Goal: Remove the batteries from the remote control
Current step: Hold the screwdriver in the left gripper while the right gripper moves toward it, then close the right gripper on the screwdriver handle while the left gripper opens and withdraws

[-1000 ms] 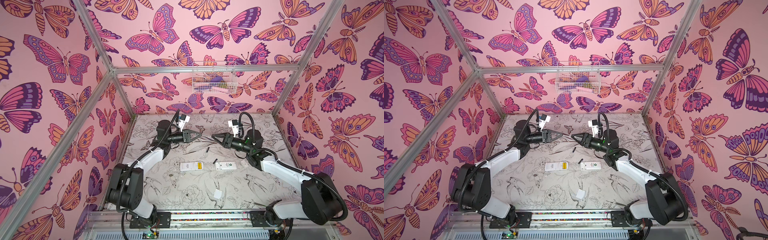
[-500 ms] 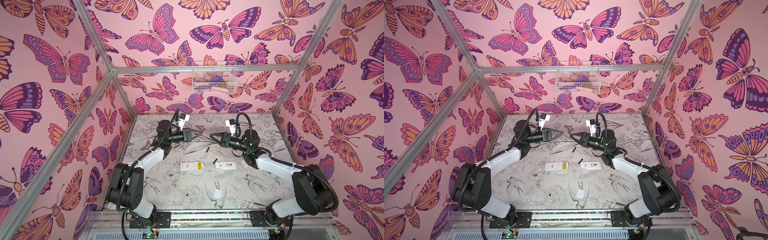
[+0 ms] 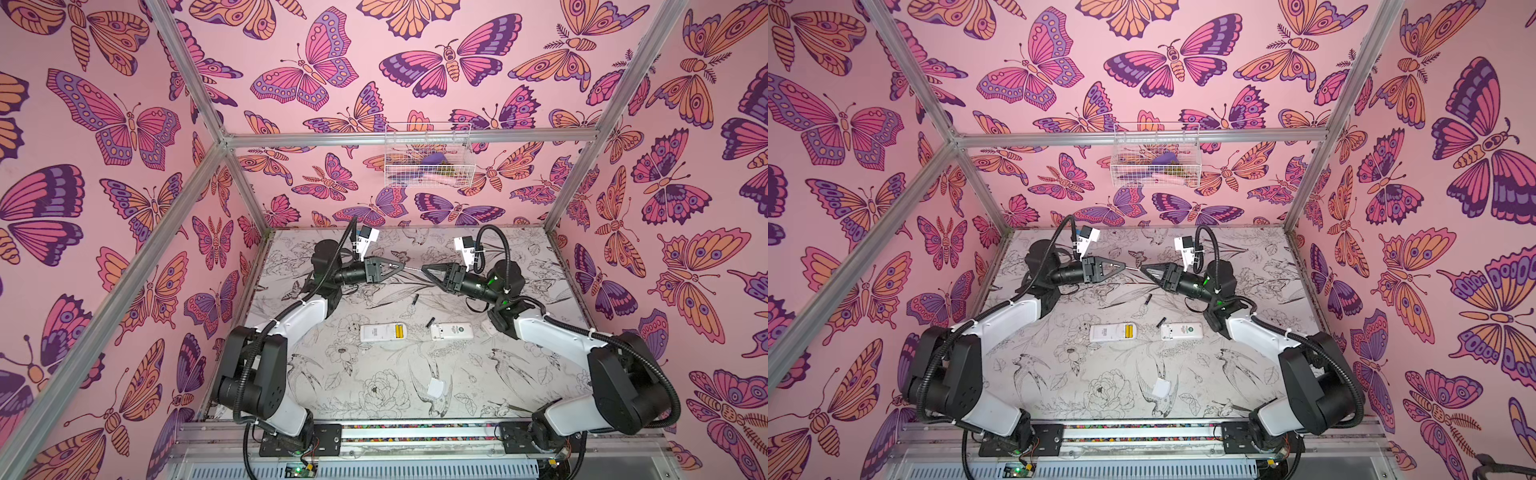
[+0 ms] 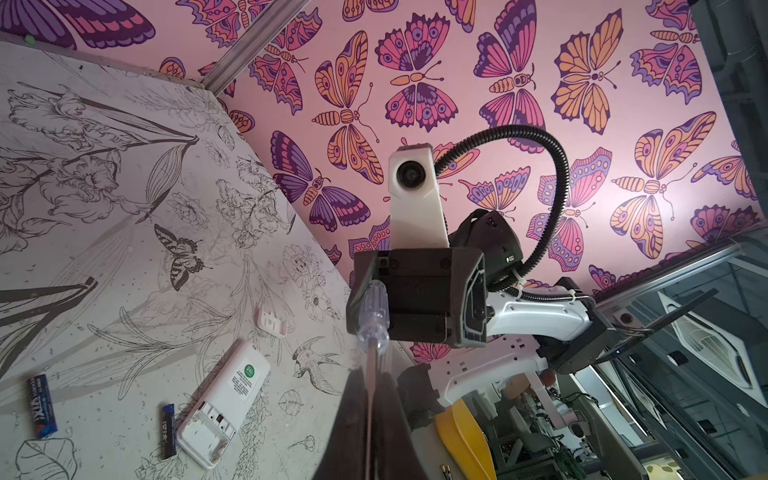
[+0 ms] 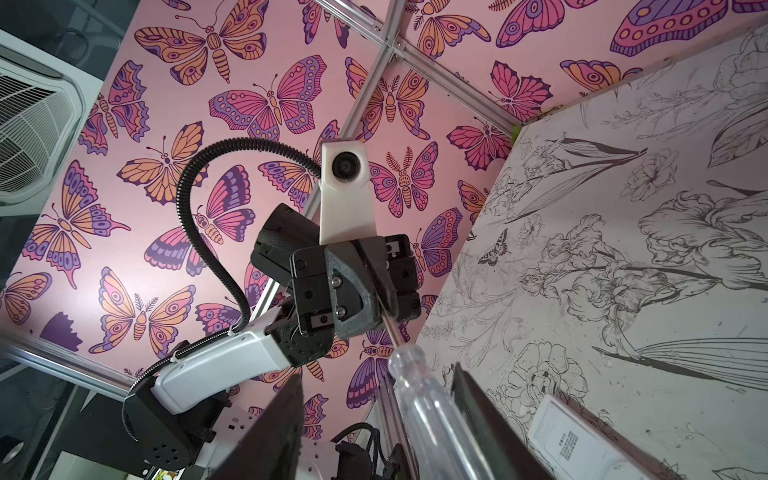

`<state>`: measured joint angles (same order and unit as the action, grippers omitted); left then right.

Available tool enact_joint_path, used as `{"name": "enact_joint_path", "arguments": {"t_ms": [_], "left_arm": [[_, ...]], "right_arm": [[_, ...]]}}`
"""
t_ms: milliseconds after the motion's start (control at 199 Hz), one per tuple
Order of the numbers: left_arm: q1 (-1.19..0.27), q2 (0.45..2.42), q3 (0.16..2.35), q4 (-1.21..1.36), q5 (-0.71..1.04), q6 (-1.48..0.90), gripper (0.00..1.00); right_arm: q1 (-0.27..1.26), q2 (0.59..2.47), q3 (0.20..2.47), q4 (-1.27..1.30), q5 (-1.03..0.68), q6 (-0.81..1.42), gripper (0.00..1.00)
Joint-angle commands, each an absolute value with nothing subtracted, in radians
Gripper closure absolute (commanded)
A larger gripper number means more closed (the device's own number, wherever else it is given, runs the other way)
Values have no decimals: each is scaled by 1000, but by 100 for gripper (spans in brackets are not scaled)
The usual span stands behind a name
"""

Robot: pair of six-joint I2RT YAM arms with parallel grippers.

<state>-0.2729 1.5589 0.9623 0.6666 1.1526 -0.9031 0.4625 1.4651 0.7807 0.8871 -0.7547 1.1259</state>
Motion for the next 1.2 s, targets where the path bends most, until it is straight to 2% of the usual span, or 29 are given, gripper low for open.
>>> {"name": "enact_joint_path", "arguments": {"t_ms": [0, 140, 346, 511, 622, 782, 1063, 1198], "left_arm": [[-264, 1555, 962, 800, 1190, -946, 100], [-262, 1552, 976, 804, 1211, -958, 100], [-271, 1562, 958, 802, 1178, -956, 100], [-298, 1585, 966, 807, 1182, -942, 100], [-314, 1600, 969, 790, 1184, -921, 100], [-314, 1606, 978, 785, 1176, -914, 100], [-293, 1615, 1004, 741, 1180, -893, 100], [-298, 1626, 996, 739, 1169, -874, 100]], "right_arm": [[457, 1478, 796, 977, -773, 1150, 43], [449, 1498, 785, 1039, -736, 1187, 46], [453, 1539, 827, 1093, -776, 1248, 50], [463, 1539, 839, 1036, -775, 1201, 52], [468, 1566, 855, 1085, -786, 1231, 54], [490, 1606, 875, 1066, -780, 1229, 61], [497, 1593, 871, 1031, -783, 1201, 62], [504, 1594, 886, 1007, -804, 1180, 71]]}}
